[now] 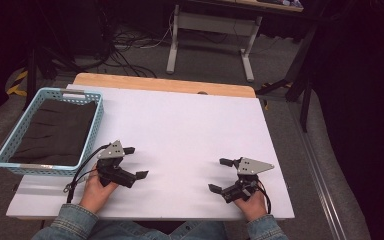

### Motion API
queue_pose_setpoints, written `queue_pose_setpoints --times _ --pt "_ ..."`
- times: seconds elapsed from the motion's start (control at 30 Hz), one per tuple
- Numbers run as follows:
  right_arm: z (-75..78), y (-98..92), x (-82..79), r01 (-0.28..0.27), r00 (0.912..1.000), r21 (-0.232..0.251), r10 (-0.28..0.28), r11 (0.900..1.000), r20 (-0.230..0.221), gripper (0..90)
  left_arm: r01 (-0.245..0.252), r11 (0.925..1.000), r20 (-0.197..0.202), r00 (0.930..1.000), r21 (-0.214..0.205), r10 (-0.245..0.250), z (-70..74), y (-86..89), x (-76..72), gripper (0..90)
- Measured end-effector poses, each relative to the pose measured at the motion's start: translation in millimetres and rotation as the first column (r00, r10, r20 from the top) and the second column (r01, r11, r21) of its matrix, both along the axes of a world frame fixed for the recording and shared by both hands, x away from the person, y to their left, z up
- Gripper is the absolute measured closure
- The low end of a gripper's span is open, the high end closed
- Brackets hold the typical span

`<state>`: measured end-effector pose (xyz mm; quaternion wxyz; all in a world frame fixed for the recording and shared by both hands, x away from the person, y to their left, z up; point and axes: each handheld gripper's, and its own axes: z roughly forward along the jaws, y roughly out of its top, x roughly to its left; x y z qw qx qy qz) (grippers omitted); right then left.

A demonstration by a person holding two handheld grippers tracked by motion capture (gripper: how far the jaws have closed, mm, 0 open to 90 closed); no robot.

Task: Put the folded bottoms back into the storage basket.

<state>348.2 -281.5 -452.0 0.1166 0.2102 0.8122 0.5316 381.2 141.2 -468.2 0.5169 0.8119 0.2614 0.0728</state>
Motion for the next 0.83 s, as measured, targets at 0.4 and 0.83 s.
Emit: queue_pose_setpoints --times 0.4,0.83 --pt "-0.2 0.0 0.2 0.000 1.0000 0.000 0.000 1.0000 -0.002 0.5 0.005 1.0000 0.004 1.0000 0.000 -0.005 0.2 0.0 -0.2 0.0" --pt "-0.1 -0.3 0.2 0.002 1.0000 0.002 -0.002 1.0000 -0.004 0.4 0.005 1.0000 0.005 1.0000 -0.007 -0.005 0.6 0.6 -0.5 0.0"
